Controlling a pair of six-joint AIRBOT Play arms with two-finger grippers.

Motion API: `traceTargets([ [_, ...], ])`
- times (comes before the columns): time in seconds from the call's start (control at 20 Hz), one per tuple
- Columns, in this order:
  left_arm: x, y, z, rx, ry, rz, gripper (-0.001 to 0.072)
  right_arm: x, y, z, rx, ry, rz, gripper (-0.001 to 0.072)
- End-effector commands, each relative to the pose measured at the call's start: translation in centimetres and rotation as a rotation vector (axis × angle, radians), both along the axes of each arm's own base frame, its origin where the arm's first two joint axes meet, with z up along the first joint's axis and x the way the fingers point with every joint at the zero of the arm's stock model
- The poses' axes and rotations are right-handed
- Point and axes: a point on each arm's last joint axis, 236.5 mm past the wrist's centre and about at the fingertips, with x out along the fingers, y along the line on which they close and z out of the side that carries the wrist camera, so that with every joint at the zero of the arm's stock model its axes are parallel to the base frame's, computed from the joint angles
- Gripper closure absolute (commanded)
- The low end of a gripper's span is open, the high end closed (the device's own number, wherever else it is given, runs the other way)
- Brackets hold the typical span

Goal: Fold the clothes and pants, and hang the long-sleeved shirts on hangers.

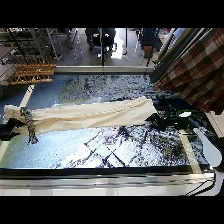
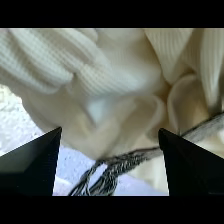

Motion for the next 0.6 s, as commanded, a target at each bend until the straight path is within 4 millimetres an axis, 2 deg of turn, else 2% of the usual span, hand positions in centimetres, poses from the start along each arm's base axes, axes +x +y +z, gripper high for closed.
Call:
traceTargets([
  [0.0,1.4,0.8,-1.5,0.027,-0.018,0.048,0.0049,2.1,-0.6,-1.9,-0.007,-0.020,-0.111,0.0149],
  [0.1,1.8,1.4,-2.2,0.023,-0.017,0.105,0.0051,2.9,-1.1,-2.6,-0.005,-0.024,-0.160,0.0162],
  [0.15,2.0,1.9,-2.3,0.028,-0.022,0.134,0.0066,3.5,-1.2,-2.7,-0.009,-0.031,-0.165,0.0206],
  [0.2,2.3,2.6,-2.3,0.031,-0.030,0.177,0.0120,4.3,-1.0,-2.5,-0.010,-0.044,-0.158,0.0205],
  [0.3,2.7,3.5,-2.2,0.025,-0.041,0.250,0.0382,6.6,0.0,-2.0,-0.019,-0.089,-0.133,0.0205],
  [0.4,2.9,4.0,-2.2,0.015,-0.046,0.298,0.0529,9.3,1.0,-1.5,-0.022,-0.131,-0.120,0.0206],
  [0.45,2.9,4.0,-2.2,0.015,-0.046,0.299,0.0654,10.4,1.2,-1.5,-0.013,-0.137,-0.126,0.0220],
  [0.5,2.9,4.0,-2.2,0.014,-0.046,0.299,0.0684,11.2,1.4,-1.5,-0.004,-0.141,-0.130,0.0301],
  [0.55,2.9,3.9,-2.2,0.014,-0.046,0.298,0.0685,11.8,1.3,-1.5,-0.002,-0.144,-0.136,0.0422],
])
